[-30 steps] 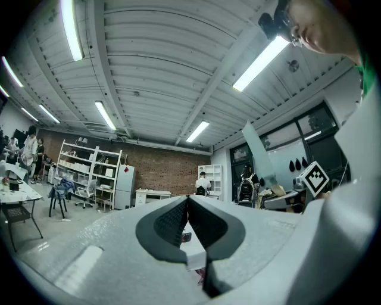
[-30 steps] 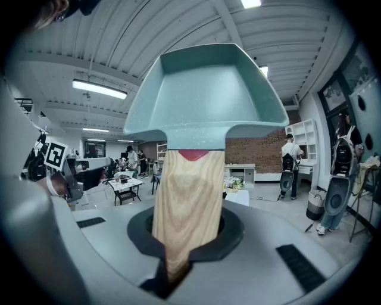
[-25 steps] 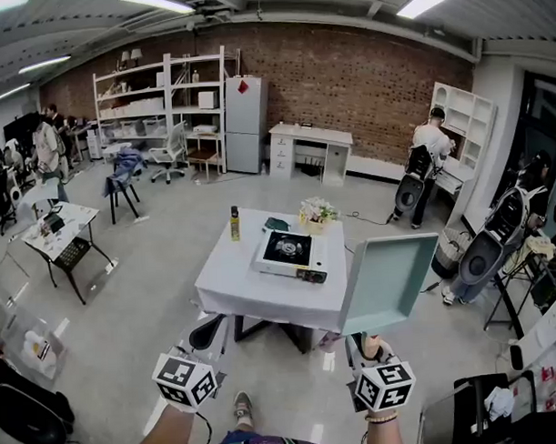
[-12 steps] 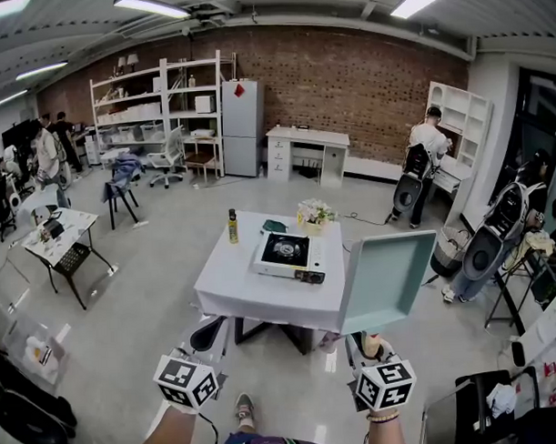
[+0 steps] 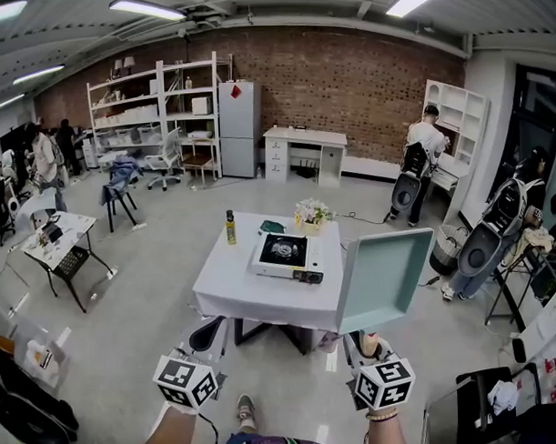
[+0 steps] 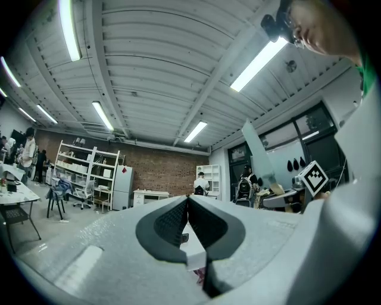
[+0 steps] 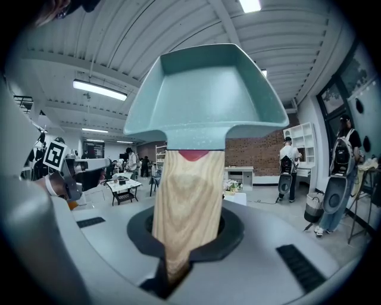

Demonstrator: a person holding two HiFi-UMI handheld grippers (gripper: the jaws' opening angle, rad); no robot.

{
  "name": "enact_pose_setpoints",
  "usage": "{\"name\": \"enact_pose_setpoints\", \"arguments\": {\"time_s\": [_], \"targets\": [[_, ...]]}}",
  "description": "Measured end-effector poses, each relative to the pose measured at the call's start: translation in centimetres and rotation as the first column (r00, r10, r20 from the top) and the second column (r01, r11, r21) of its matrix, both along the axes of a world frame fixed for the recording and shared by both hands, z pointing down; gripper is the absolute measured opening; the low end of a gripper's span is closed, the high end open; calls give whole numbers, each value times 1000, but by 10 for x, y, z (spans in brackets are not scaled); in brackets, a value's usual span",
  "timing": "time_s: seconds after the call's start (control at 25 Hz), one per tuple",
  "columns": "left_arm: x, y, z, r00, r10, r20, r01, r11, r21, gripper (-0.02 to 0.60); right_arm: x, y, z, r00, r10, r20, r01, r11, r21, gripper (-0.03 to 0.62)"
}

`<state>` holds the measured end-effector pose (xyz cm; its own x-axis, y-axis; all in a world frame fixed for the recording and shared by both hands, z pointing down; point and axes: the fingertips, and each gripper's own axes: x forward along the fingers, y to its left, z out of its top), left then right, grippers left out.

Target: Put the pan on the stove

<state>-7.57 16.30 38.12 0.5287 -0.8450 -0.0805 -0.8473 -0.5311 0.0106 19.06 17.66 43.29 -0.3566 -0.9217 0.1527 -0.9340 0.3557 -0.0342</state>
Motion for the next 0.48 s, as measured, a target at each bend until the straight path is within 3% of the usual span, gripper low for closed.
{"name": "enact_pose_setpoints", "arguments": {"time_s": [0.48], "targets": [[3,-5,11,1000,4,-8,-4,1000,-19,18,7,-3,5,1000,7,5,-7,1000,-18,43]]}}
